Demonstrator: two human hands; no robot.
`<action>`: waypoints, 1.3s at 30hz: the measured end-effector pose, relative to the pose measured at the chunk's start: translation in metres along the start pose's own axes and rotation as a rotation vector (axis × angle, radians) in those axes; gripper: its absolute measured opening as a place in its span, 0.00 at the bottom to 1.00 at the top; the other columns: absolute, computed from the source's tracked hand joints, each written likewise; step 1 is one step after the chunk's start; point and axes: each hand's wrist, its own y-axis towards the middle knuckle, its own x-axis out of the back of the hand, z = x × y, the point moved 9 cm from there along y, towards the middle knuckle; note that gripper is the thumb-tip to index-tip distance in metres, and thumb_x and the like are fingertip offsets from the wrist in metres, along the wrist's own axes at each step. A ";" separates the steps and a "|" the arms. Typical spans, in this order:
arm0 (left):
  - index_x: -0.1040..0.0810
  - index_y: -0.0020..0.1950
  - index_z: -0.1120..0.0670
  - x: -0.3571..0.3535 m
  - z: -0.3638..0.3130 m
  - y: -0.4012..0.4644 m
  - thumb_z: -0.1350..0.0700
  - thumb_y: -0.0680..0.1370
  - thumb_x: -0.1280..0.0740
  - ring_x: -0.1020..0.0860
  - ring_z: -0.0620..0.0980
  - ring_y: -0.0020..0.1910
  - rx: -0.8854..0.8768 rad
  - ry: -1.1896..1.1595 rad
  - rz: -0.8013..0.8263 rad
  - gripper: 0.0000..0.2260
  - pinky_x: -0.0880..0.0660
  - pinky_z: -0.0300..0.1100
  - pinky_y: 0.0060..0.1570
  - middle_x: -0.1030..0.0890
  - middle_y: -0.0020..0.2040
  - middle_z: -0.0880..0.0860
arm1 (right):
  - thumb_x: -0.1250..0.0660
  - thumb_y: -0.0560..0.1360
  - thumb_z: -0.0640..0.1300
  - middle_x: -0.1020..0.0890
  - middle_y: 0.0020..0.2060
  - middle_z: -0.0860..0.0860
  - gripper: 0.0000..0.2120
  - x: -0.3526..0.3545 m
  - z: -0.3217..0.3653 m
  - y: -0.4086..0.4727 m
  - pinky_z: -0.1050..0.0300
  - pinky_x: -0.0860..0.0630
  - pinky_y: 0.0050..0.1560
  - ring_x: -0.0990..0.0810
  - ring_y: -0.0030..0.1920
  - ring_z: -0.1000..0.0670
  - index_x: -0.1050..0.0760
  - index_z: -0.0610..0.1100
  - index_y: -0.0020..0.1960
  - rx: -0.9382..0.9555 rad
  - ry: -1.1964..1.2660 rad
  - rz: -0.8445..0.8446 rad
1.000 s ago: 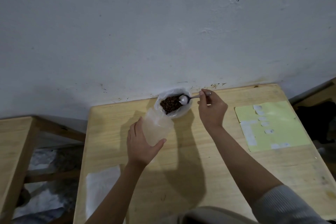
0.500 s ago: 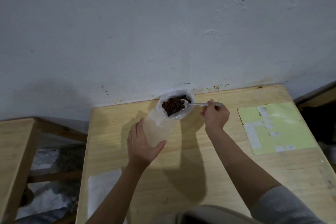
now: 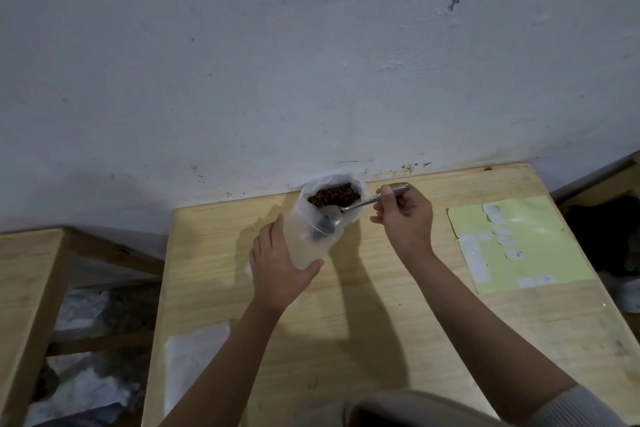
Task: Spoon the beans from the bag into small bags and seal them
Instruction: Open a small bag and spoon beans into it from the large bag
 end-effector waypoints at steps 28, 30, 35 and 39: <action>0.37 0.73 0.56 -0.013 0.016 -0.008 0.32 0.60 0.33 0.32 0.54 0.66 0.020 -0.053 0.079 0.47 0.34 0.50 0.64 0.30 0.67 0.53 | 0.35 0.75 0.42 0.20 0.26 0.48 0.13 -0.002 -0.080 0.021 0.42 0.19 0.46 0.19 0.34 0.45 0.22 0.47 0.33 -0.399 -0.075 -0.236; 0.37 0.73 0.57 -0.012 0.017 -0.007 0.32 0.60 0.33 0.32 0.54 0.65 0.014 -0.047 0.067 0.47 0.34 0.50 0.64 0.30 0.67 0.54 | 0.35 0.76 0.40 0.20 0.28 0.46 0.11 0.002 -0.077 0.021 0.44 0.18 0.44 0.20 0.32 0.47 0.20 0.44 0.36 -0.406 -0.017 -0.245; 0.38 0.73 0.56 -0.009 0.016 -0.008 0.32 0.60 0.34 0.33 0.54 0.66 0.021 -0.033 0.065 0.48 0.36 0.50 0.65 0.31 0.68 0.54 | 0.35 0.76 0.39 0.22 0.31 0.45 0.09 0.010 -0.062 0.020 0.49 0.18 0.41 0.22 0.32 0.50 0.20 0.39 0.40 -0.385 0.079 -0.222; 0.37 0.72 0.57 -0.006 0.016 -0.005 0.32 0.60 0.35 0.32 0.55 0.65 0.028 -0.016 0.039 0.48 0.35 0.52 0.63 0.30 0.67 0.54 | 0.36 0.77 0.38 0.23 0.30 0.45 0.10 0.016 -0.043 0.014 0.52 0.18 0.39 0.23 0.32 0.51 0.21 0.40 0.38 -0.338 0.113 -0.173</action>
